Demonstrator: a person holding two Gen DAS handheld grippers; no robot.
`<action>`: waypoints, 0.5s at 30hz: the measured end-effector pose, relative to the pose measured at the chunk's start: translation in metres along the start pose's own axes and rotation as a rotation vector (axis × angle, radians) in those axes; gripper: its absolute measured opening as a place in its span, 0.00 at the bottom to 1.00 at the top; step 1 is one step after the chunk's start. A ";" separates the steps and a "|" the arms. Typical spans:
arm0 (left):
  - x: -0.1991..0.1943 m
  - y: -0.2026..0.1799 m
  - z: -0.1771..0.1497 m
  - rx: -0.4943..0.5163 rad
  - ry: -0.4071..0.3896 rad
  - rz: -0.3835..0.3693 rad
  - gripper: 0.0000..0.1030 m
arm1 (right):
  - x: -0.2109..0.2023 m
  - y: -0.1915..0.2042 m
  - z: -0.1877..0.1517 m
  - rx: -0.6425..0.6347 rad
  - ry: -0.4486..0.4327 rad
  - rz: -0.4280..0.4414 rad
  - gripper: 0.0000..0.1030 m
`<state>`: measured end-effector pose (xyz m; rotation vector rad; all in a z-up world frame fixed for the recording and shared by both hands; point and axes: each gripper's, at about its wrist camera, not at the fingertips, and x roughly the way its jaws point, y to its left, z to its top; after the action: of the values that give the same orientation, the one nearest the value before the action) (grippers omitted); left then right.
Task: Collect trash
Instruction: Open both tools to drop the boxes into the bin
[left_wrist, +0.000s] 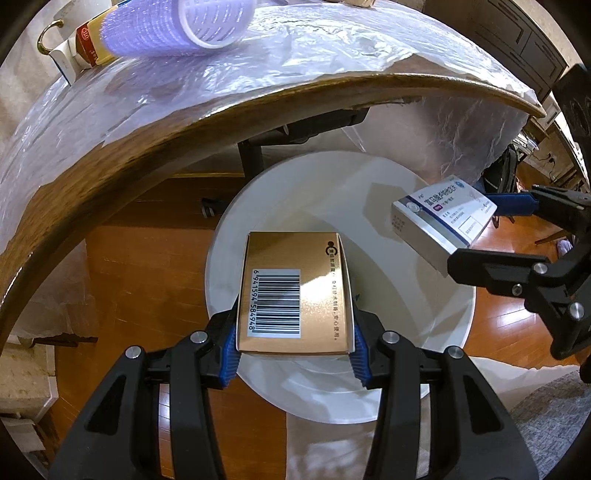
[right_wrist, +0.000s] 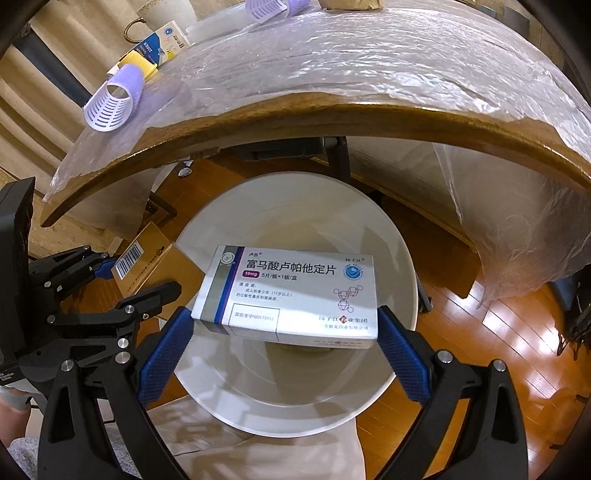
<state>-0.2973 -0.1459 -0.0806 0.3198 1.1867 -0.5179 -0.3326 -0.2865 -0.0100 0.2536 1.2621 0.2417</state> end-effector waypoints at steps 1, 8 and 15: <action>0.001 0.000 0.001 0.000 0.001 0.000 0.47 | 0.000 0.000 0.001 -0.001 0.000 -0.002 0.93; 0.007 -0.001 0.003 0.000 0.002 0.000 0.47 | 0.001 0.000 0.003 -0.004 0.002 -0.003 0.93; 0.006 0.003 0.004 0.014 0.002 -0.004 0.47 | 0.004 -0.004 0.005 -0.009 0.003 -0.007 0.93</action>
<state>-0.2908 -0.1462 -0.0851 0.3297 1.1866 -0.5294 -0.3268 -0.2889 -0.0138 0.2415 1.2644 0.2419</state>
